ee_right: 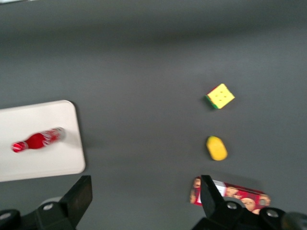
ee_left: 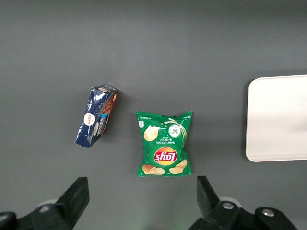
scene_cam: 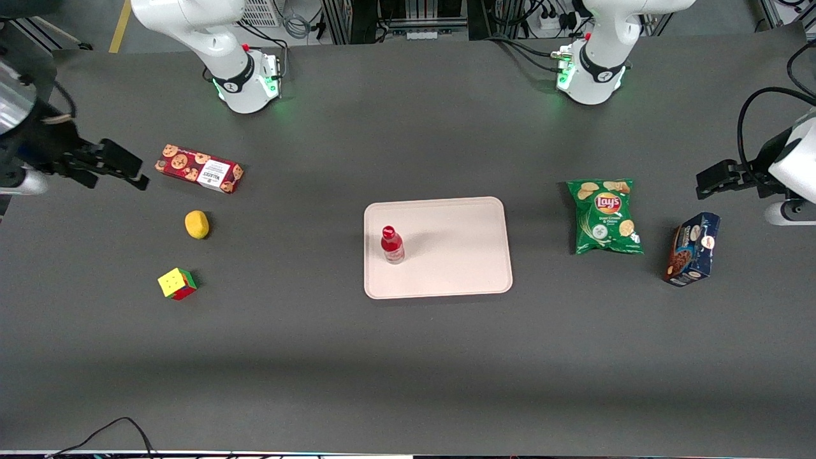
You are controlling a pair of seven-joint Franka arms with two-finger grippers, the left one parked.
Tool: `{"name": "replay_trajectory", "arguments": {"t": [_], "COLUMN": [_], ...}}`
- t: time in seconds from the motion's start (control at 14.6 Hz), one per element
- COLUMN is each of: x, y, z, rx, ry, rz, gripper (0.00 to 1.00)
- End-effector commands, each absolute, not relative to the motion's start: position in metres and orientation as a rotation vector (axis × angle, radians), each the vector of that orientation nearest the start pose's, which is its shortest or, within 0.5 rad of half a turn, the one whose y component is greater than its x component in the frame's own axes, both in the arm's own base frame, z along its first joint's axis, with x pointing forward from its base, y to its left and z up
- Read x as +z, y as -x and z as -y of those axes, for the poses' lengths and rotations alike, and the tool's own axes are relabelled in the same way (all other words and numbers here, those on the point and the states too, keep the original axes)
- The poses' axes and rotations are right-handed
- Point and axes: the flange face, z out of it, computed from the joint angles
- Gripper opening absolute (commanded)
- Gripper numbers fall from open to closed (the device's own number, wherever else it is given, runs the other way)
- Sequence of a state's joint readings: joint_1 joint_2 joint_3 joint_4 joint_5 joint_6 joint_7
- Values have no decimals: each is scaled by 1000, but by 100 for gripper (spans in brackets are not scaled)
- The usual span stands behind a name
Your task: Place coke bottle on tray
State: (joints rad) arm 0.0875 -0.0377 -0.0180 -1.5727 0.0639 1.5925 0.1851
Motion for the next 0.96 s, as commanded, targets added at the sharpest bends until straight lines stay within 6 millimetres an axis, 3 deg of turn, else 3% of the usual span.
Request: {"name": "replay_trajectory", "arguments": {"t": [0.0,0.27,0.55,0.89], "x": [623,594,591,594], "y": [-539,-543,-541,-541], "z": [-14,-10,2,-1], "rx": [-26,-28,-30,-42], "ry": [3057,3071,3116,3127], "rz": [-114,-111,-98,-87], "gripper": [100,100,100,100]}}
